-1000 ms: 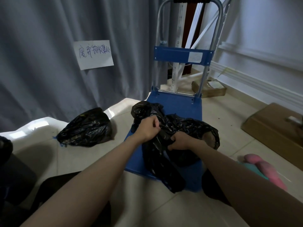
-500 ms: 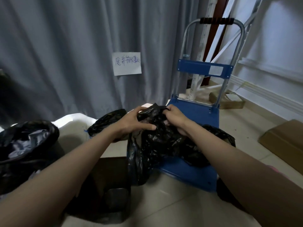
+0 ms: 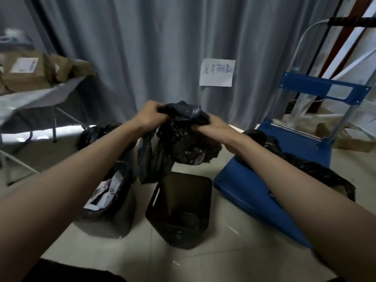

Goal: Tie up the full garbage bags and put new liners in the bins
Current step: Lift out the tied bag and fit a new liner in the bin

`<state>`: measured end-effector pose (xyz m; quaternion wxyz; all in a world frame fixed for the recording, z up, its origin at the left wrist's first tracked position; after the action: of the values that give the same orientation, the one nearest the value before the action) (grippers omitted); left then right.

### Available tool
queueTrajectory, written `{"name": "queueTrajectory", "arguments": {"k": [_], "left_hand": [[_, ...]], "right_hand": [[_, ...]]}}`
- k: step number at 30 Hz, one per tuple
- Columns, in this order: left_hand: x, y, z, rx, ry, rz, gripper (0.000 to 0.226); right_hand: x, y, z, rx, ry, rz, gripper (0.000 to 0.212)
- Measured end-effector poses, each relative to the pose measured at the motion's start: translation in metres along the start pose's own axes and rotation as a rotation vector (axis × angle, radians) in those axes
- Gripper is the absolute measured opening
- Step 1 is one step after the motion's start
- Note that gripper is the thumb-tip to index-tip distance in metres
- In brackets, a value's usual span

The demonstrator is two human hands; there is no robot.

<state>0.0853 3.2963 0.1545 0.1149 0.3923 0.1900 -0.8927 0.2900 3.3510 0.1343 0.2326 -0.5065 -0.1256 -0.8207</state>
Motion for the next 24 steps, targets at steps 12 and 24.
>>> {"name": "queueTrajectory", "arguments": {"k": [12, 24], "left_hand": [[0.08, 0.07, -0.046, 0.501, -0.184, -0.032, 0.014], [0.132, 0.102, -0.077, 0.405, -0.249, -0.063, 0.066]], "right_hand": [[-0.07, 0.02, -0.067, 0.455, 0.475, 0.028, 0.034], [-0.14, 0.032, -0.08, 0.645, 0.759, -0.028, 0.026]]}}
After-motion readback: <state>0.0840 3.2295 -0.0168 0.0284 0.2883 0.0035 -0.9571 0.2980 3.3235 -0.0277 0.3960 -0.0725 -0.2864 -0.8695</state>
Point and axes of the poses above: each hand's wrist, its own y-axis away from the middle knuckle, its own z-axis out of the back of the hand, x = y × z, the point moved 1 cm from there along -y, towards the middle knuckle, and after that the axes turned 7 degrees about -x, right-handed, at the moved point
